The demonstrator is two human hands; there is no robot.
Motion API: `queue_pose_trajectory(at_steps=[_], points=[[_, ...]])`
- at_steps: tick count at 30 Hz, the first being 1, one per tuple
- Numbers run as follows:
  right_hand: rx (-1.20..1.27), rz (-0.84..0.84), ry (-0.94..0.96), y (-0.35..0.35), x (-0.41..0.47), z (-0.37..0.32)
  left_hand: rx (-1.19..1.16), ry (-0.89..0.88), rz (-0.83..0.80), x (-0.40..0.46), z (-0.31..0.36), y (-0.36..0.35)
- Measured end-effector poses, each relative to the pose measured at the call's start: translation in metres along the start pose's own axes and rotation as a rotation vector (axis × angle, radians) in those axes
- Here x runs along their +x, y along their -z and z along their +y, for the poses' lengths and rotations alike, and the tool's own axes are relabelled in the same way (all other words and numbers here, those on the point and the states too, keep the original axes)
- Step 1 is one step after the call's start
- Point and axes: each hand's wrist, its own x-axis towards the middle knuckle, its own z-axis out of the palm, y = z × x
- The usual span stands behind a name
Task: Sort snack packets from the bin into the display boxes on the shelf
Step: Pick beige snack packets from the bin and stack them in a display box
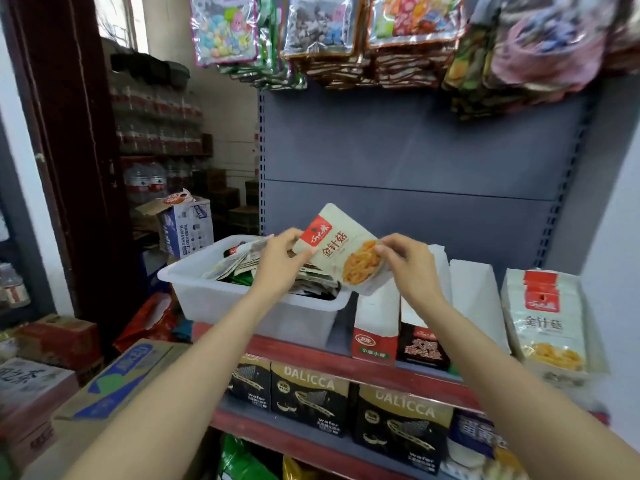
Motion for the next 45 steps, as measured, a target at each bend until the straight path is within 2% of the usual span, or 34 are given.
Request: queue_pose_trajectory(at_steps=[10, 13, 18, 22, 28, 34, 39, 45], points=[[-0.058, 0.237, -0.128, 0.133, -0.042, 0.058, -0.12, -0.015, -0.262, -0.014, 0.053, -0.144], [-0.112, 0.298, -0.18, 0.166, -0.05, 0.074, -0.092, -0.063, -0.276, -0.017, 0.067, -0.182], [-0.178, 0.339, -0.176, 0.202, -0.054, 0.089, -0.14, -0.09, -0.21, -0.007, 0.093, -0.222], [-0.193, 0.372, -0.195, 0.218, -0.055, 0.097, -0.137, -0.093, -0.259, -0.003, 0.102, -0.243], [-0.244, 0.319, -0.28, 0.228, -0.066, 0.11, -0.025, -0.052, -0.304, -0.009, 0.094, -0.272], [-0.477, 0.094, -0.311, 0.229, -0.068, 0.122, 0.141, -0.143, -0.332, -0.009, 0.089, -0.28], [-0.55, 0.039, -0.197, 0.225, -0.067, 0.122, 0.243, -0.296, -0.423, 0.002, 0.101, -0.278], [-0.73, -0.074, -0.21, 0.215, -0.071, 0.12, 0.403, -0.392, -0.55, 0.004, 0.1, -0.282]])
